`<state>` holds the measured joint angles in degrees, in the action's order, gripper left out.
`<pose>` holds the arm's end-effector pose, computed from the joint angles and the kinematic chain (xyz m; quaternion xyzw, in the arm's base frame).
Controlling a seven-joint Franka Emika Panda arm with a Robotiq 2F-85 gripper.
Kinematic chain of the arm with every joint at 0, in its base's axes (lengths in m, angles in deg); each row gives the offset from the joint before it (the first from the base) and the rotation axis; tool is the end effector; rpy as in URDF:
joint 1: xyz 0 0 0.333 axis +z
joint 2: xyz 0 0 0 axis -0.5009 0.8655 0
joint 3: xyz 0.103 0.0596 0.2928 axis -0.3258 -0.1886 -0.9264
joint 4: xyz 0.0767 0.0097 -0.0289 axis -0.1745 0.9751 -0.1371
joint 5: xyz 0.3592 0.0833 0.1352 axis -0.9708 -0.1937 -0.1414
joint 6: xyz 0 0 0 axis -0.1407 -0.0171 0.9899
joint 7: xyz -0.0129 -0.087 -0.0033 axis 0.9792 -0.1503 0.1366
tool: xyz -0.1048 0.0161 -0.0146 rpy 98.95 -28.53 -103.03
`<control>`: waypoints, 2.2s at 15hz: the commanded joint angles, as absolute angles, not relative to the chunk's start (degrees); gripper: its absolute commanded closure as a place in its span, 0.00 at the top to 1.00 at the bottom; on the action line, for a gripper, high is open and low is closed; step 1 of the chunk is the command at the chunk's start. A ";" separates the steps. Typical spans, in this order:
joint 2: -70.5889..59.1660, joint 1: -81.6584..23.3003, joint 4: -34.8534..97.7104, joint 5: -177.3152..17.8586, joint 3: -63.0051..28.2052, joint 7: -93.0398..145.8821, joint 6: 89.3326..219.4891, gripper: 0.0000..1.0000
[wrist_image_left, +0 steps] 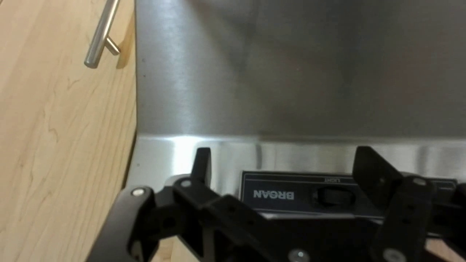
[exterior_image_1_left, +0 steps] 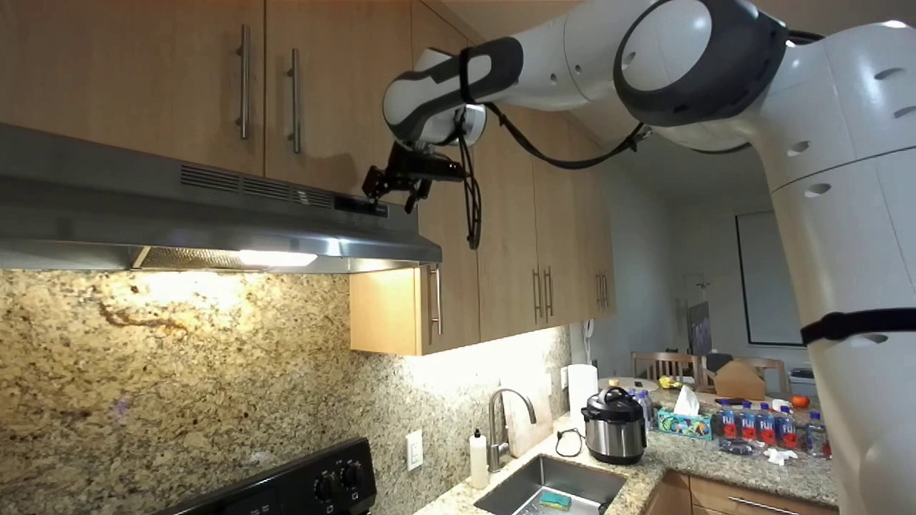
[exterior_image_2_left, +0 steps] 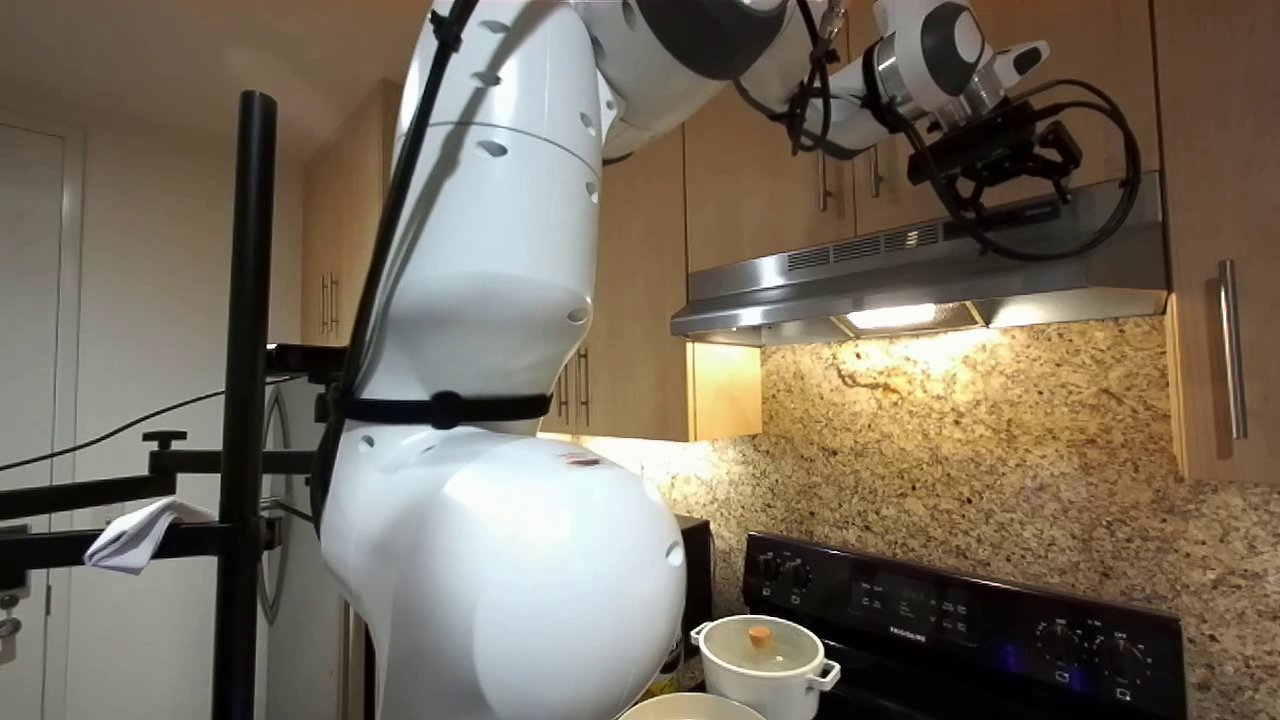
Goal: Turn off the light stove switch
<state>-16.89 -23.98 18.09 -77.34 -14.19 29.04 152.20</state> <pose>0.6231 -0.0085 0.7543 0.9123 -0.0072 0.4069 0.0459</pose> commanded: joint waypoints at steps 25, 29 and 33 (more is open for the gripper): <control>-7.97 -25.73 1.01 -84.13 -13.74 41.80 139.28 1.00; -6.19 -26.03 -1.92 -84.40 -13.63 41.54 139.00 1.00; -4.24 -26.59 -4.85 -84.20 -13.68 41.51 137.65 1.00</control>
<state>-6.17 -25.43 -1.24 -82.34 -13.33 38.79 140.56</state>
